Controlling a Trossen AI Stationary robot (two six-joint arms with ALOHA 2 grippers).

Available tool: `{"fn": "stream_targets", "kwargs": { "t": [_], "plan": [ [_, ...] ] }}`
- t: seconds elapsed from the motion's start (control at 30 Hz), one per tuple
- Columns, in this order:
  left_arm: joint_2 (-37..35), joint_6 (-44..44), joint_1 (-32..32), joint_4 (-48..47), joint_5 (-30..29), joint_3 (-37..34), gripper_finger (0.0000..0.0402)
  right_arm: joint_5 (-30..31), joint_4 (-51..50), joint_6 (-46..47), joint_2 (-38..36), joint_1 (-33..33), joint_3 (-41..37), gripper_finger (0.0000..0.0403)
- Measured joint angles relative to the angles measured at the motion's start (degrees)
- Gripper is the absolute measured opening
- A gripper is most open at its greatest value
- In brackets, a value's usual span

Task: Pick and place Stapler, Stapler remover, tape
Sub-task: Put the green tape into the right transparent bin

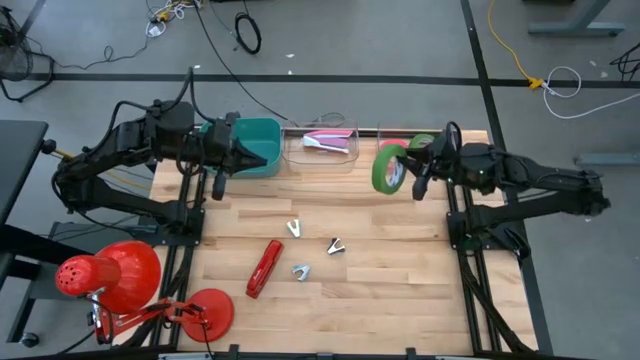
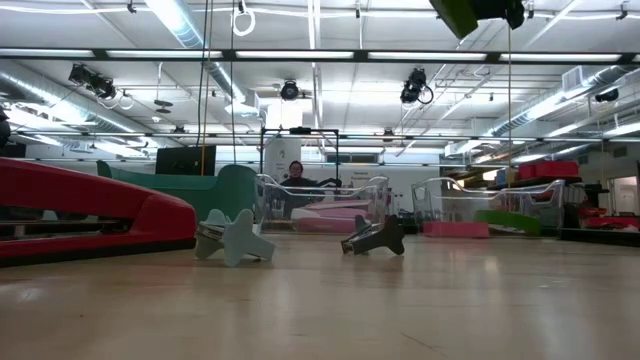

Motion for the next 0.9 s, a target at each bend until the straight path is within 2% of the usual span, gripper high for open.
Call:
{"fn": "stream_targets", "kwargs": {
  "t": [0.17, 0.43, 0.9],
  "plan": [
    [0.0, 1.9, 0.0, 0.02, 0.08, 0.0, 0.0, 2.1, -2.07, -3.38, 0.02, -4.81, 0.0, 0.0086],
    [0.0, 1.99, 0.0, 0.13, -0.41, 0.0, 0.0, 1.87, -4.09, -7.0, 0.02, -12.15, 0.0, 0.0086],
    [0.0, 0.84, 0.0, 0.13, -2.03, 0.0, 0.0, 9.03, -4.65, -6.59, 0.02, -24.57, 0.0, 0.0086]
  ]
}}
